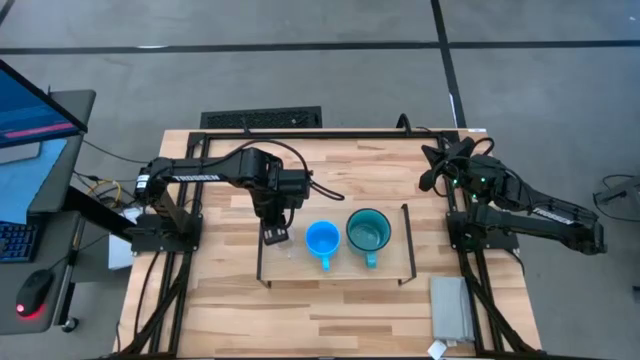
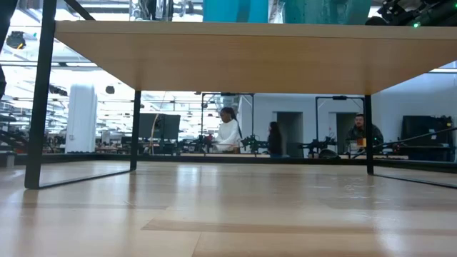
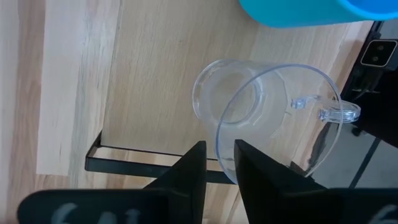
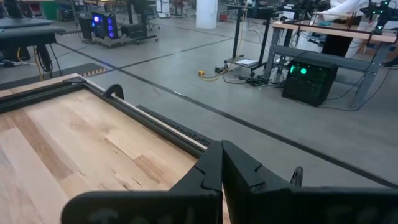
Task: Stack small to large cups/mugs on shelf
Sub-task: Put the transparent mug on the shelf
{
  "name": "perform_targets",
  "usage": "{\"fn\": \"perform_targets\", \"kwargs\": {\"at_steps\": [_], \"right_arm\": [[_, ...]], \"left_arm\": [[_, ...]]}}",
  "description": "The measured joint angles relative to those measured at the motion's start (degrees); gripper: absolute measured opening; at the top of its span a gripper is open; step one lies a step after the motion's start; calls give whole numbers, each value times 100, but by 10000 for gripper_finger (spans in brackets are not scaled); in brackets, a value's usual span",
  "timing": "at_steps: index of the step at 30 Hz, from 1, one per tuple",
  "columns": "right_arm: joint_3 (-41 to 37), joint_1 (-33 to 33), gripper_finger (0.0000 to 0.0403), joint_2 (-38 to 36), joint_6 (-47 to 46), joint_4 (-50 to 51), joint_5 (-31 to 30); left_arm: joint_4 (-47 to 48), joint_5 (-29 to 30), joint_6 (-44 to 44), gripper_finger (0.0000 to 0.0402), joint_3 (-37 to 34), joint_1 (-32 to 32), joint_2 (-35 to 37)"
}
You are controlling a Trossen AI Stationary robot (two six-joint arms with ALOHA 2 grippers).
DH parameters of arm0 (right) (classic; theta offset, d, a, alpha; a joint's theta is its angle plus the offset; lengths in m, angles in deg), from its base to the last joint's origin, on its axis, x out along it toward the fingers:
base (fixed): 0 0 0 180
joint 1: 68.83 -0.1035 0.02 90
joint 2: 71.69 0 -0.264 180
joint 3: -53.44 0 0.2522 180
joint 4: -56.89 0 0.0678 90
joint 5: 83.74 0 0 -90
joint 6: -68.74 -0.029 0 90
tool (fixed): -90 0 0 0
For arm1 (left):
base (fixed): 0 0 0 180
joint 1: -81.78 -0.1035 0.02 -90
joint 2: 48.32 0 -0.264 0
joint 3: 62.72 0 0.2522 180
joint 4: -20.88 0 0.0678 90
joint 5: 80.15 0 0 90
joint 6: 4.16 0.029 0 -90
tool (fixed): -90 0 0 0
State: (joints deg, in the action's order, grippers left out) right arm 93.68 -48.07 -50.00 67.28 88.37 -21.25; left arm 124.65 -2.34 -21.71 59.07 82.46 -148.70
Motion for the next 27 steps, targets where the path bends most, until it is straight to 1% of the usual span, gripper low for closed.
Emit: {"fn": "perform_targets", "kwargs": {"at_steps": [10,16,22,27], "right_arm": [[0,0,24,0,-1,0,0],[0,0,24,0,-1,-2,0],[0,1,24,-1,-4,-2,0],[0,2,24,0,-4,-2,0]], "left_arm": [[0,2,200,73,0,10,-2],[0,4,486,73,0,115,-2],[0,15,497,72,0,146,-2],[0,111,825,72,0,152,-2]]}}
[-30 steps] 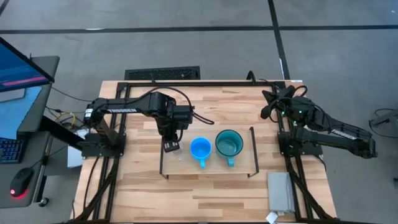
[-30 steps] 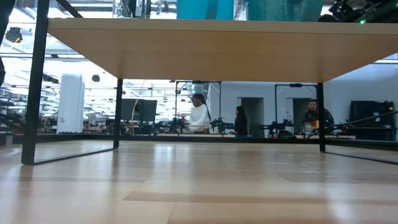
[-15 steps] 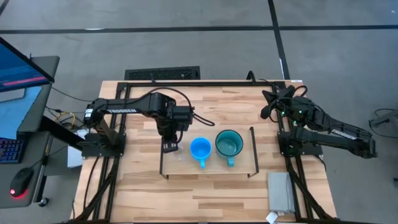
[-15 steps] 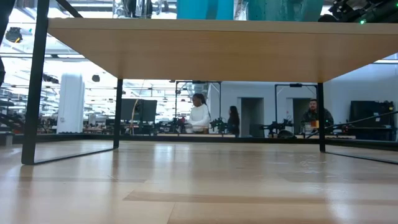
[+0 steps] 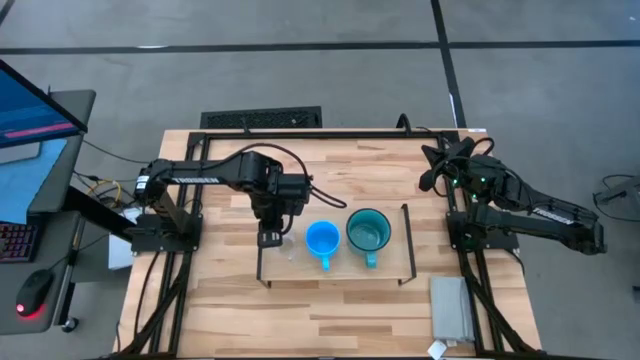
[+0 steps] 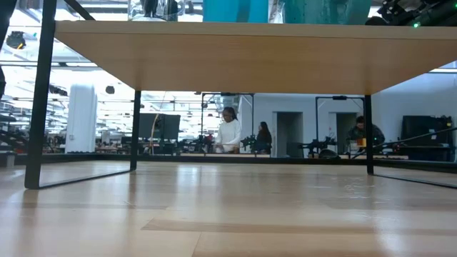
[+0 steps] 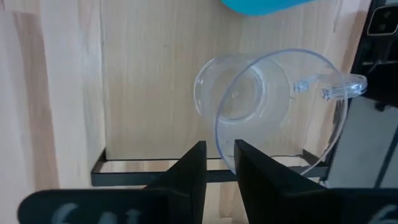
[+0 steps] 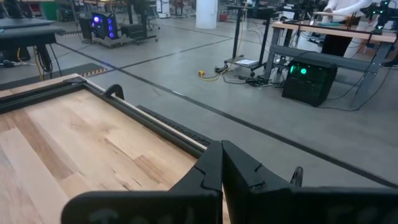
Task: Stack small to large cups/mugs on shelf
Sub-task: Put the transparent mug on the shelf
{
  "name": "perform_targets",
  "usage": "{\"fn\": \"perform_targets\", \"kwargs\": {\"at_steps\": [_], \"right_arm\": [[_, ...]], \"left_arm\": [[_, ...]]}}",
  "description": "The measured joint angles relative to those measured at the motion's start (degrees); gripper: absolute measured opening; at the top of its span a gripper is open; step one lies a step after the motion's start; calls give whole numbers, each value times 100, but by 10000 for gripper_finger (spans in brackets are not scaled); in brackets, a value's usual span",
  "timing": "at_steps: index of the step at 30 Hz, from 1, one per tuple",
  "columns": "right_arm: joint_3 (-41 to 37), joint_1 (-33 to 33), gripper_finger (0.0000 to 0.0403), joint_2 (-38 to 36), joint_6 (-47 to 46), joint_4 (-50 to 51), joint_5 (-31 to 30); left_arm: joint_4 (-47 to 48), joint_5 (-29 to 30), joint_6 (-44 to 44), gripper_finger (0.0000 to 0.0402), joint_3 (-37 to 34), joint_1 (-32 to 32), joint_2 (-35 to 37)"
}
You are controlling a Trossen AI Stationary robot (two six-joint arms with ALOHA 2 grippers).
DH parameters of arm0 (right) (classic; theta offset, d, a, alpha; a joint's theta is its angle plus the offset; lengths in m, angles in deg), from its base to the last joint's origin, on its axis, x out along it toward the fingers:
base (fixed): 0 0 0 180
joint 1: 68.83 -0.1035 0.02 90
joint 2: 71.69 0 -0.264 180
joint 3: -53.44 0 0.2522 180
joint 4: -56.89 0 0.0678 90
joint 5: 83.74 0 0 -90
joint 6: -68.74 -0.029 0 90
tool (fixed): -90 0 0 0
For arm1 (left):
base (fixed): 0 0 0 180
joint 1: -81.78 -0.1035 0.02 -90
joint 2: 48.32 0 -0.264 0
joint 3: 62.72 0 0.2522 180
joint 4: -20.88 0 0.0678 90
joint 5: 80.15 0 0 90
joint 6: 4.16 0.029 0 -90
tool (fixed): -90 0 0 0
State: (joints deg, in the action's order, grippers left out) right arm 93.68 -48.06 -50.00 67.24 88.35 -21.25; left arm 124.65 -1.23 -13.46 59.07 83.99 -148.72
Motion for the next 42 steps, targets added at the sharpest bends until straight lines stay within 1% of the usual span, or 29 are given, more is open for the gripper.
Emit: {"fn": "perform_targets", "kwargs": {"at_steps": [4,11,15,19,27,42], "right_arm": [[0,-1,24,-1,0,0,0],[0,1,24,0,0,-2,0],[0,-2,24,0,0,0,0],[0,1,24,0,0,-2,0],[0,1,24,0,0,-2,0],[0,0,24,0,0,-2,0]], "left_arm": [[0,194,153,70,0,1,0],[-58,234,182,45,-52,-2,-7],[-146,182,228,40,-52,26,-7],[-163,178,419,43,-52,99,-7],[-256,198,415,54,-55,132,-7],[-270,125,355,55,-57,130,-7]]}}
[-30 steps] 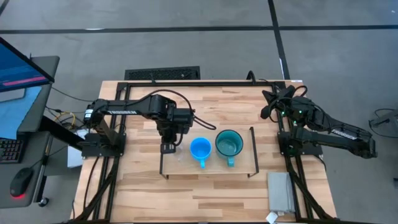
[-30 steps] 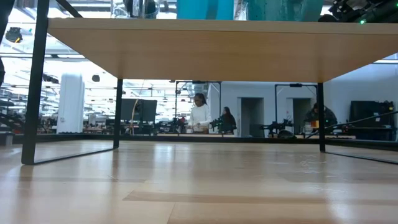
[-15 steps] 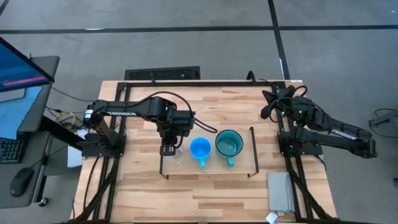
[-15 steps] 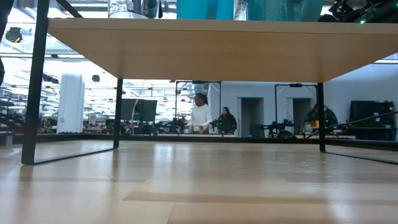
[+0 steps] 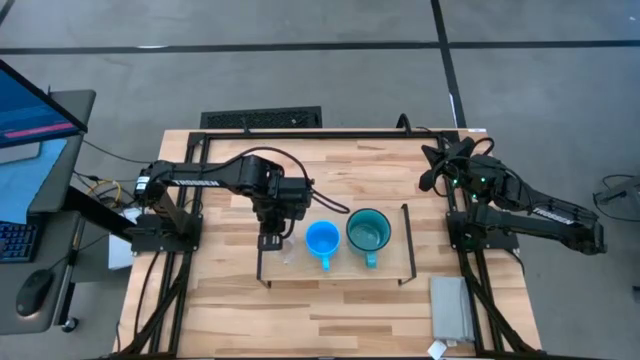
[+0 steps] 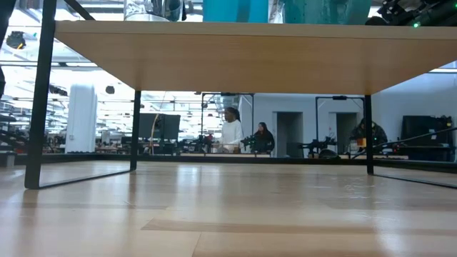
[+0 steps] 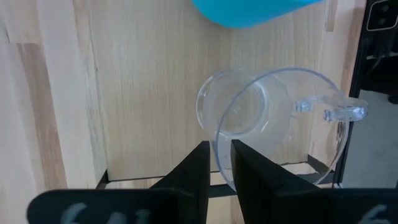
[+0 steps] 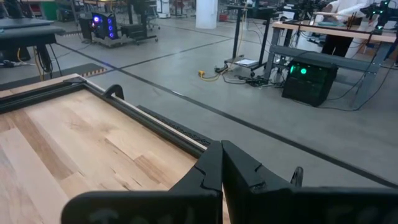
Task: Stack small to large cups/mugs on shelf
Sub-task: Put the transparent mug on the shelf
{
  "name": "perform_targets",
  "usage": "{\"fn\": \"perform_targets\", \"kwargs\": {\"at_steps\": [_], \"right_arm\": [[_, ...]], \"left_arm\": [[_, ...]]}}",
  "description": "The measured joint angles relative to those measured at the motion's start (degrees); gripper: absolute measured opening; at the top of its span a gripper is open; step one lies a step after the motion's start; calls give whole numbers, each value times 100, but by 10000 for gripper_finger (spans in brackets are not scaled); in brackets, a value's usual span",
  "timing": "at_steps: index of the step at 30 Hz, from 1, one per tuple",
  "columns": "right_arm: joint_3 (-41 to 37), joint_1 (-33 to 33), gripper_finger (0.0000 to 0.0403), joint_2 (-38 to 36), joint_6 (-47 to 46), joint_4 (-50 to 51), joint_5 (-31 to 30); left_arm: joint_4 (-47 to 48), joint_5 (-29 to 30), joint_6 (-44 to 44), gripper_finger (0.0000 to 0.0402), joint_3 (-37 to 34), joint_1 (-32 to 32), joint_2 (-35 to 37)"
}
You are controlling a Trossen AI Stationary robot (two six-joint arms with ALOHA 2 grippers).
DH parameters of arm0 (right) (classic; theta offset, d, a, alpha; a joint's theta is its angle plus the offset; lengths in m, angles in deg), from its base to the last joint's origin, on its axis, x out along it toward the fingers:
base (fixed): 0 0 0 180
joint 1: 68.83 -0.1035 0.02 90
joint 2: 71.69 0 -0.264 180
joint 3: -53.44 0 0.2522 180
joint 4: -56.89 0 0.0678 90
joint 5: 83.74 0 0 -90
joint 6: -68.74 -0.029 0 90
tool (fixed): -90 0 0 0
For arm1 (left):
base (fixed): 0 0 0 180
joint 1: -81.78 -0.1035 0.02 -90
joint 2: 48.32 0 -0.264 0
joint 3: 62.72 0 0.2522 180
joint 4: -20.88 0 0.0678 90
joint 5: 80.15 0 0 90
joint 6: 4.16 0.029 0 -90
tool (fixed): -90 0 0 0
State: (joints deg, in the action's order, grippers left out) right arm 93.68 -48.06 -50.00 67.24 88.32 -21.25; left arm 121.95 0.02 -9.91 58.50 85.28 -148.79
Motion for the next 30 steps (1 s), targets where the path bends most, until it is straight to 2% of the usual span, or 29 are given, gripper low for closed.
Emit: {"fn": "perform_targets", "kwargs": {"at_steps": [16,21,30], "right_arm": [[0,0,24,-1,0,2,0],[0,-2,24,0,0,2,-2],[0,-1,24,0,0,2,0]], "left_arm": [[-246,-45,-8,55,0,2,2],[-358,-238,-8,55,0,20,2],[-316,2,-85,55,0,20,4]]}}
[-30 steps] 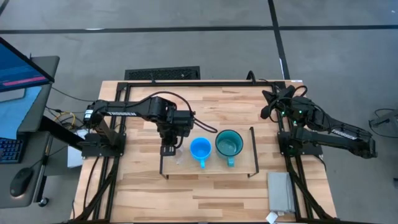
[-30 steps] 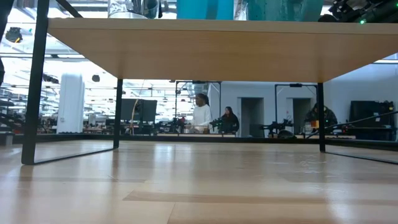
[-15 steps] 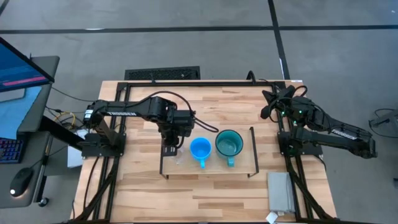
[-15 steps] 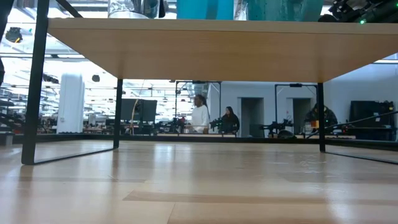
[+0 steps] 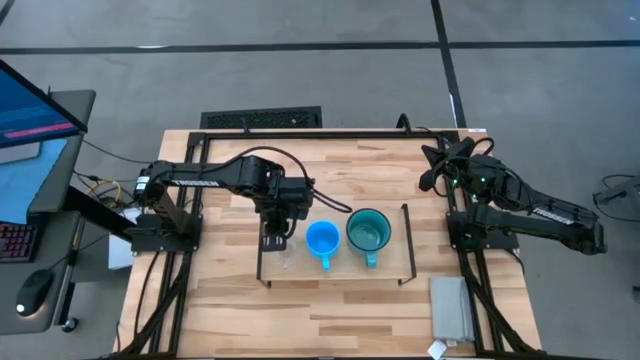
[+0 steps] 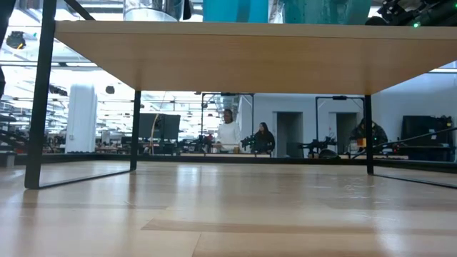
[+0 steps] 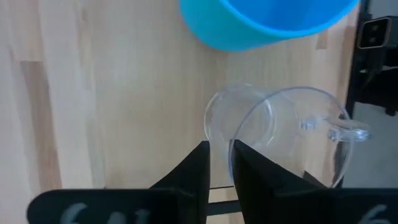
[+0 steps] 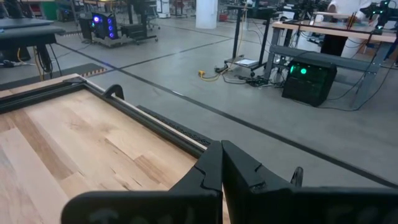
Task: Stack small to large cups/mugs on shelf
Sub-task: Put the transparent mug on the shelf, then return to Home Position
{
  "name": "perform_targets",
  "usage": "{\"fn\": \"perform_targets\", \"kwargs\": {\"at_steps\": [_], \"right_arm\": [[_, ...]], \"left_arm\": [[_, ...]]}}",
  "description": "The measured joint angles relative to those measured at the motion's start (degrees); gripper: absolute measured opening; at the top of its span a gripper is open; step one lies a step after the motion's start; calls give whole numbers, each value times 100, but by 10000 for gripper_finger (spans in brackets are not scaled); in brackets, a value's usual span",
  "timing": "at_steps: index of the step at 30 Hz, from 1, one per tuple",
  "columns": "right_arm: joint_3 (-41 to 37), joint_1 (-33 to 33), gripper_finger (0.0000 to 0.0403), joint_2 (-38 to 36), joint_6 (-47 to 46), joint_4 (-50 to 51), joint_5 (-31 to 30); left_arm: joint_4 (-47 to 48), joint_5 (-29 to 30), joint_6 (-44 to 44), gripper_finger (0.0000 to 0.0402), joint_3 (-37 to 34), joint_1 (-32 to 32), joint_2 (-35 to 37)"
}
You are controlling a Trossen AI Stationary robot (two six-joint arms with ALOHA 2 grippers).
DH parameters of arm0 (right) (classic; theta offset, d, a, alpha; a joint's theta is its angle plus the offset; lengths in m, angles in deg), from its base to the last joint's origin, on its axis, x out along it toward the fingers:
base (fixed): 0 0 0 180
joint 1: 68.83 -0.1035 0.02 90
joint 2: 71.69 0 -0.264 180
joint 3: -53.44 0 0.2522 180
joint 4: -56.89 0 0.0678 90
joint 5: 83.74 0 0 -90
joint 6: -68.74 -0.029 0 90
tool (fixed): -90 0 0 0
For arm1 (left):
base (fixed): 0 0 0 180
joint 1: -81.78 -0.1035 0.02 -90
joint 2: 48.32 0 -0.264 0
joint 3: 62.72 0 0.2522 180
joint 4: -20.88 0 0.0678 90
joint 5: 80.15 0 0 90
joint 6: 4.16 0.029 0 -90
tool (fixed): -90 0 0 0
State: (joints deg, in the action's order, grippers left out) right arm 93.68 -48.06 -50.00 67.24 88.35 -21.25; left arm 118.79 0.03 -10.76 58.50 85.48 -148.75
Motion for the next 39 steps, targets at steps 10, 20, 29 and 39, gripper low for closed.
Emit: {"fn": "perform_targets", "kwargs": {"at_steps": [10,20,29,39], "right_arm": [[2,1,24,0,-2,2,0],[2,0,24,-1,0,2,-1],[1,0,24,-1,0,2,-1],[2,1,24,-1,0,2,-2]], "left_arm": [[108,-145,-26,86,0,0,2],[146,-200,-30,119,0,-2,2],[258,-268,-8,133,0,-4,2],[450,-322,43,133,179,-5,4]]}}
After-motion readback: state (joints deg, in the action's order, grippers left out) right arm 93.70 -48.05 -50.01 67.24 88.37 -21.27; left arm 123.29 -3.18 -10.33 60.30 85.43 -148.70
